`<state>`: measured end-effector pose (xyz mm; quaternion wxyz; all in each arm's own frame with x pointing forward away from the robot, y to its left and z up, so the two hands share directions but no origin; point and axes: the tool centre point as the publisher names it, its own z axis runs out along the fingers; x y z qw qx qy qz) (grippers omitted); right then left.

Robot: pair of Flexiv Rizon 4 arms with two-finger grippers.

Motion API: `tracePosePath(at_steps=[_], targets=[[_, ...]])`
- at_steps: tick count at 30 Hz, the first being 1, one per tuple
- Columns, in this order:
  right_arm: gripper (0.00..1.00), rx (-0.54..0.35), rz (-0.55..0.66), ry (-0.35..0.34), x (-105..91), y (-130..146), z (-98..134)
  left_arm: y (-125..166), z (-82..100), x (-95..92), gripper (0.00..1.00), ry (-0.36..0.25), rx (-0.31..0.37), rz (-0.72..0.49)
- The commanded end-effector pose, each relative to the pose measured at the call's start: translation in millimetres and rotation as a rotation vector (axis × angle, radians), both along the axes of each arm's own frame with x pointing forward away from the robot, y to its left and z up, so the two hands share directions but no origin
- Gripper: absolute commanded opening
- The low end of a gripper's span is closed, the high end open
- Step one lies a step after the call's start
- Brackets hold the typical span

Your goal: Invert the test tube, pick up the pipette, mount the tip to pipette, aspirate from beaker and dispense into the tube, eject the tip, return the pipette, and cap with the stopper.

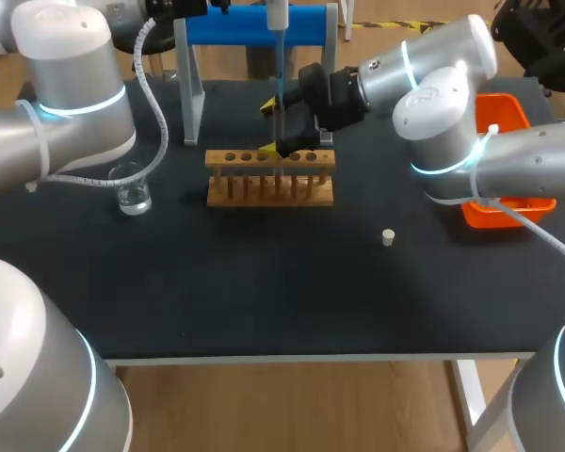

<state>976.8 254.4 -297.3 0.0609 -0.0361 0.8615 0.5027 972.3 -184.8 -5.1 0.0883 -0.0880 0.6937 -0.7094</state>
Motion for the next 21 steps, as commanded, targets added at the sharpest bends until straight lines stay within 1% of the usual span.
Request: tracePosePath(at_steps=[1,14,21], targets=[[1.00,-0.001,0.001,0.001,0.0,-0.7,0.6,0.0,-2.0,2.1,0.00,0.000,-0.002,-0.005],[1.00,-0.001,0.001,0.001,0.0,-0.7,0.6,1.1,-9.2,3.4,0.00,0.006,-0.007,0.003],[1.00,-0.001,0.001,0.001,0.0,-0.7,0.6,2.2,-5.6,2.7,0.00,0.007,-0.006,0.004]])
